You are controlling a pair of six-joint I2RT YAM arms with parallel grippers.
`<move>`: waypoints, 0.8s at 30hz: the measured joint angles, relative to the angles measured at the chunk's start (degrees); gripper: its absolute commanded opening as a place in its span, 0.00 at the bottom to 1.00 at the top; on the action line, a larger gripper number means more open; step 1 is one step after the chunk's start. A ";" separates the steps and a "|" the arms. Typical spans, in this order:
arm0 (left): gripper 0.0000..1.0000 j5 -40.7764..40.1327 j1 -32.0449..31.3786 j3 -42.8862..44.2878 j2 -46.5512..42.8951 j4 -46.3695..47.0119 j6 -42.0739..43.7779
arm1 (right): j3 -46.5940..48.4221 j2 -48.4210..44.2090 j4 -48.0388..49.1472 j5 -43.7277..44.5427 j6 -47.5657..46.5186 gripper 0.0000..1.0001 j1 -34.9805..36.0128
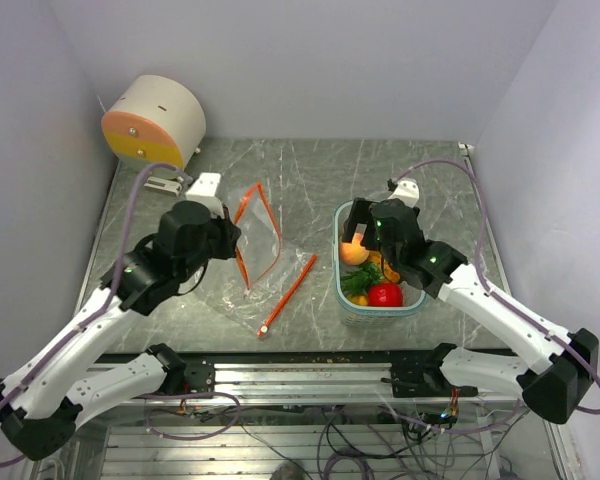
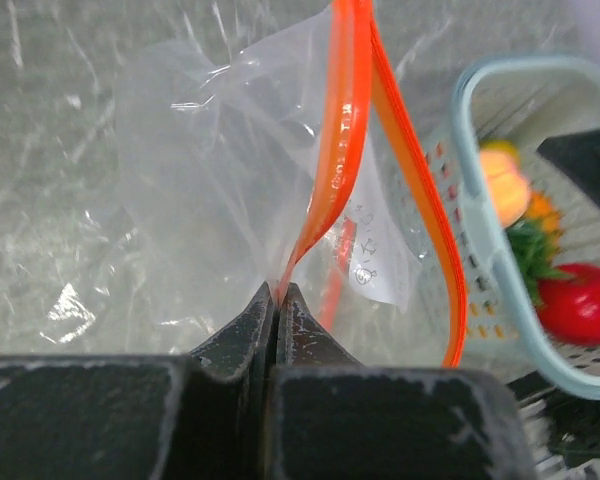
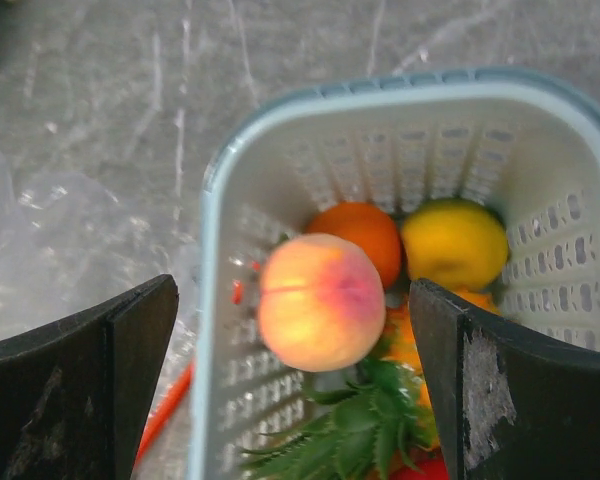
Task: Place the food in the zip-top bag and seal the zipper
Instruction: Open the zipper of the food storage bag at the center of the board, then pick up the fake fruit from the bin.
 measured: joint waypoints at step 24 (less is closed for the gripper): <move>0.07 7.45 0.00 -13.90 10.08 12.31 -1.97 | -11.63 9.66 12.04 -25.77 -5.11 0.54 -13.20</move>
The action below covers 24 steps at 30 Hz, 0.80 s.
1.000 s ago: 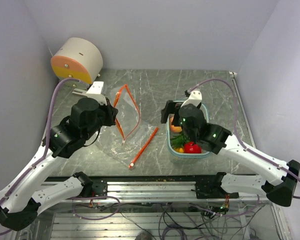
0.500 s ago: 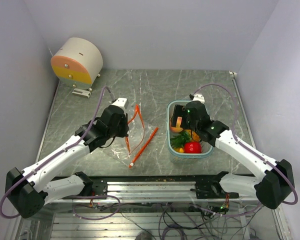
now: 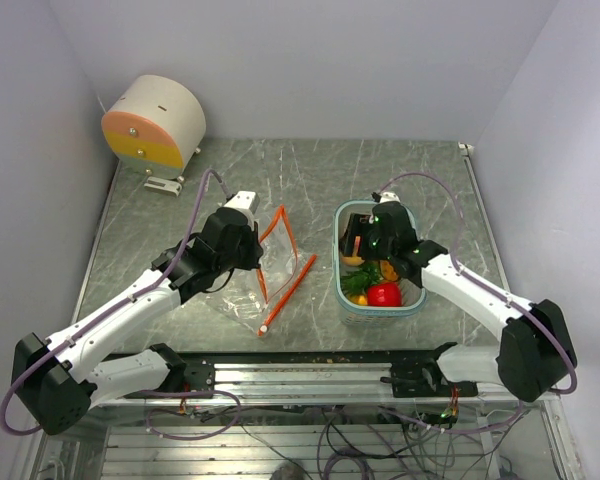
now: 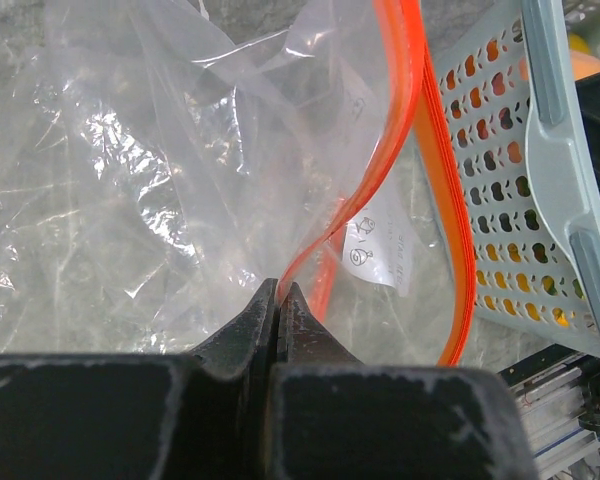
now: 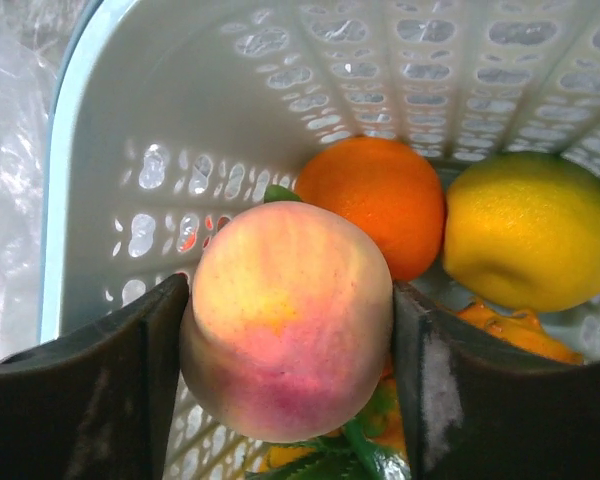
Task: Place the food in the zip-top bag and seal the zipper
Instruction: Pick up the fake fruit from the bin, then place the fake fruit in the zipper food storage bag.
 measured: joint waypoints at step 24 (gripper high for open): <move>0.07 0.55 0.00 0.00 -0.17 1.42 -0.70 | 5.49 -8.13 15.93 -29.00 2.38 0.28 12.24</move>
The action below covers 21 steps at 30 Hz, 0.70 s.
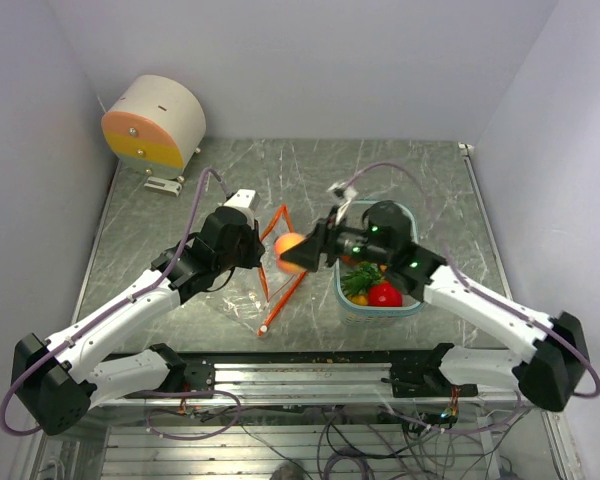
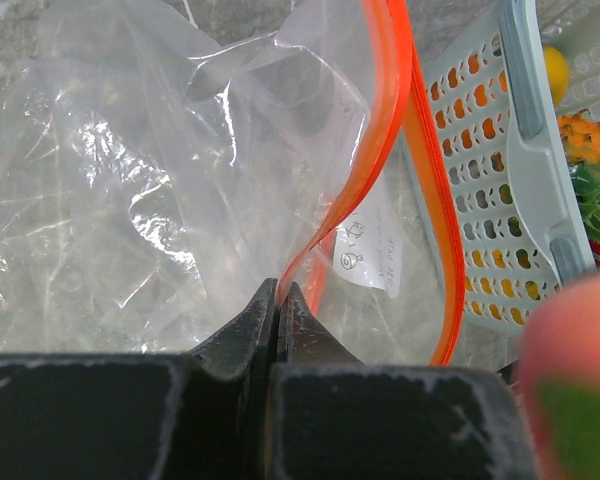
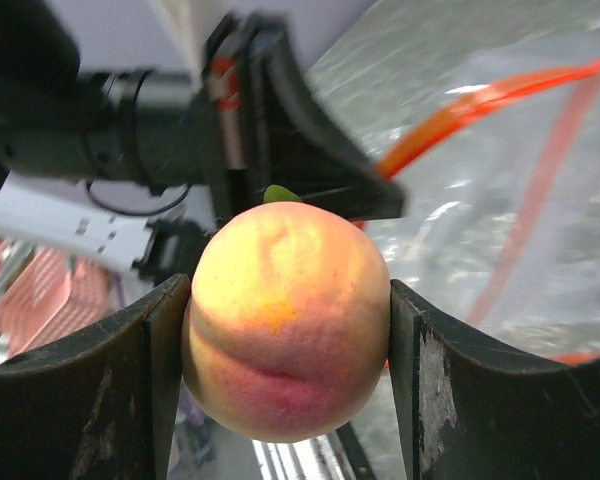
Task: Place the food in the zip-top bag and seal the zipper
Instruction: Place the fake fruit in the zipper food storage bag.
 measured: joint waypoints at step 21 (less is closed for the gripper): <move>0.07 3.80 0.13 1.42 -8.76 -1.92 -1.99 | -0.96 15.63 8.48 21.49 0.90 0.60 8.20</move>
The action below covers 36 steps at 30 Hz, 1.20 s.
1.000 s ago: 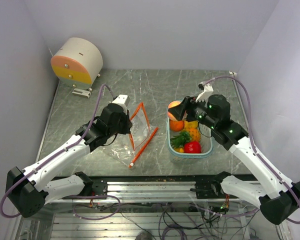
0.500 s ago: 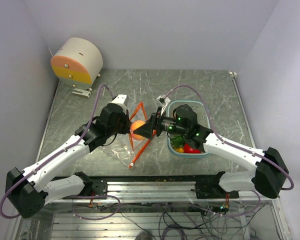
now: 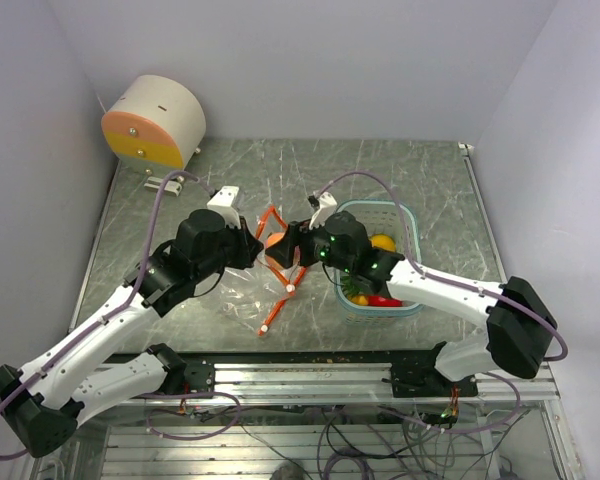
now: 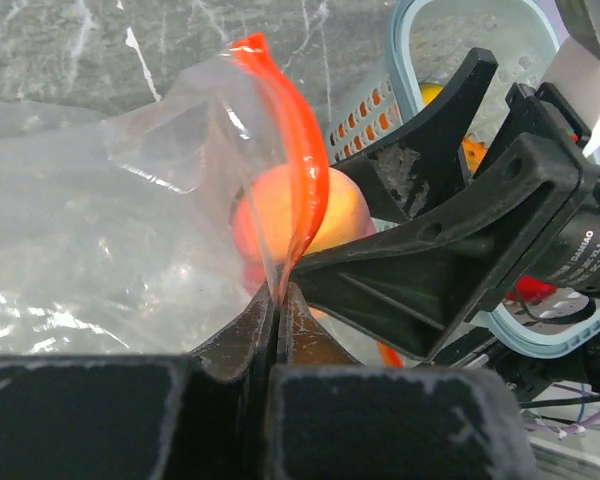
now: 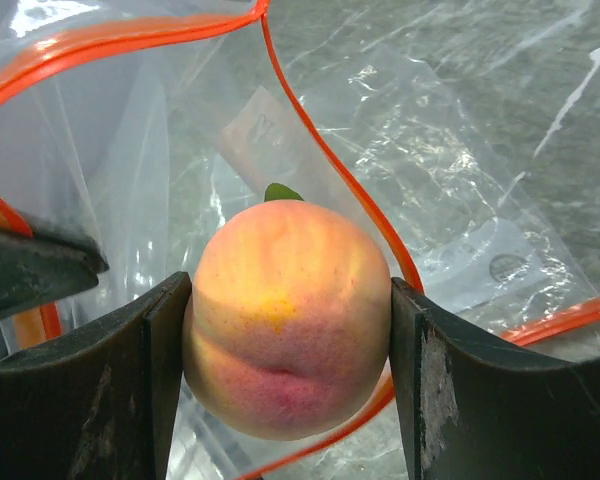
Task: Place the food in the zip-top bag and seal the zipper
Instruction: Place the fake fruit in the zipper food storage bag, then pick up the fake fruit from the bin.
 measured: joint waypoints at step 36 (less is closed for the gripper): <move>0.07 2.36 0.00 -5.16 -0.55 4.11 -2.89 | 9.62 -16.61 -61.55 25.11 5.70 1.00 -7.45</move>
